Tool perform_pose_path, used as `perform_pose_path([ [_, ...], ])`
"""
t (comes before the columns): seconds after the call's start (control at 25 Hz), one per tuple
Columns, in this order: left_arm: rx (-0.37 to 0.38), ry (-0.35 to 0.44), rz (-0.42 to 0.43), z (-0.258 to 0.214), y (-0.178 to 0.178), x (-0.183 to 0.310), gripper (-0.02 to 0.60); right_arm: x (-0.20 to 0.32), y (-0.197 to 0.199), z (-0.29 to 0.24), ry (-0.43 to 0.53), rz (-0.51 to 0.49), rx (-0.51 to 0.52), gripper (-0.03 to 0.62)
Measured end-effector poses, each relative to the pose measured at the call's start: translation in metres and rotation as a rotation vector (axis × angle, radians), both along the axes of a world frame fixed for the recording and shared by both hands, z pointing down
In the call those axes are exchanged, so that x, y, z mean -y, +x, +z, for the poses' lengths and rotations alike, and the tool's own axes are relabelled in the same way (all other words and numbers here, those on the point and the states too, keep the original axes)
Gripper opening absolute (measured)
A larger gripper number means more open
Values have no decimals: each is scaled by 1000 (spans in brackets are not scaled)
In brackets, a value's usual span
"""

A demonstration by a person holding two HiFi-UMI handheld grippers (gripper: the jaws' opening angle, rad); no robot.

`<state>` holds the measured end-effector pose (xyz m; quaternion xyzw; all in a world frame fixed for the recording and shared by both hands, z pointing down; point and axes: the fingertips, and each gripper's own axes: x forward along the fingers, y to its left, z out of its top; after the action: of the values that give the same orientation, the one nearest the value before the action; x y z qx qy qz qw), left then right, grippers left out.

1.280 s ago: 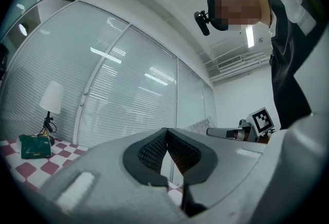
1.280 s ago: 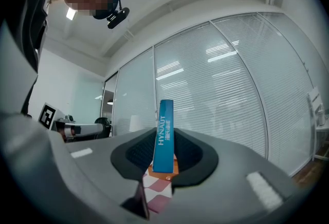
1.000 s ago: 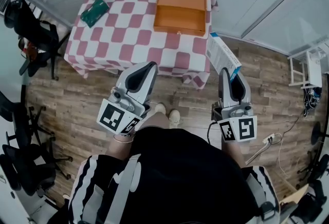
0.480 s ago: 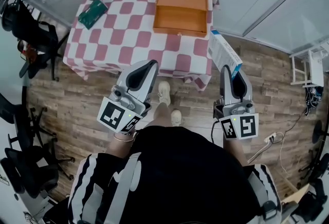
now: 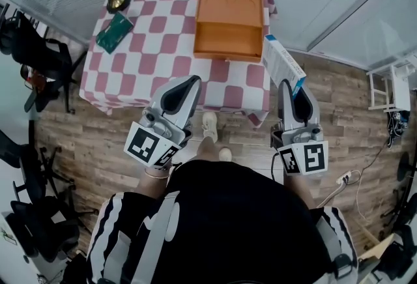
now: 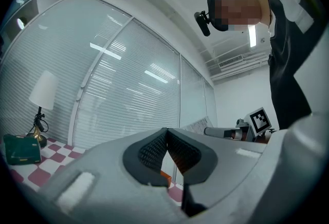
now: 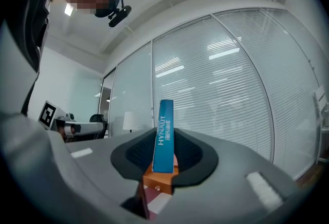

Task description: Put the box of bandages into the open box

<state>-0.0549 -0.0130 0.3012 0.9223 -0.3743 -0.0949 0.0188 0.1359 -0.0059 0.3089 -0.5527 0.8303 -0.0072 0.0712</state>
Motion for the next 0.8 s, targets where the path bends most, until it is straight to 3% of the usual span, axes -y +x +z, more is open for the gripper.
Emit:
perform_pose_path([
  [0.8, -1, -10, 39, 2, -6, 98, 0, 90, -9, 2, -8, 34, -6, 78],
])
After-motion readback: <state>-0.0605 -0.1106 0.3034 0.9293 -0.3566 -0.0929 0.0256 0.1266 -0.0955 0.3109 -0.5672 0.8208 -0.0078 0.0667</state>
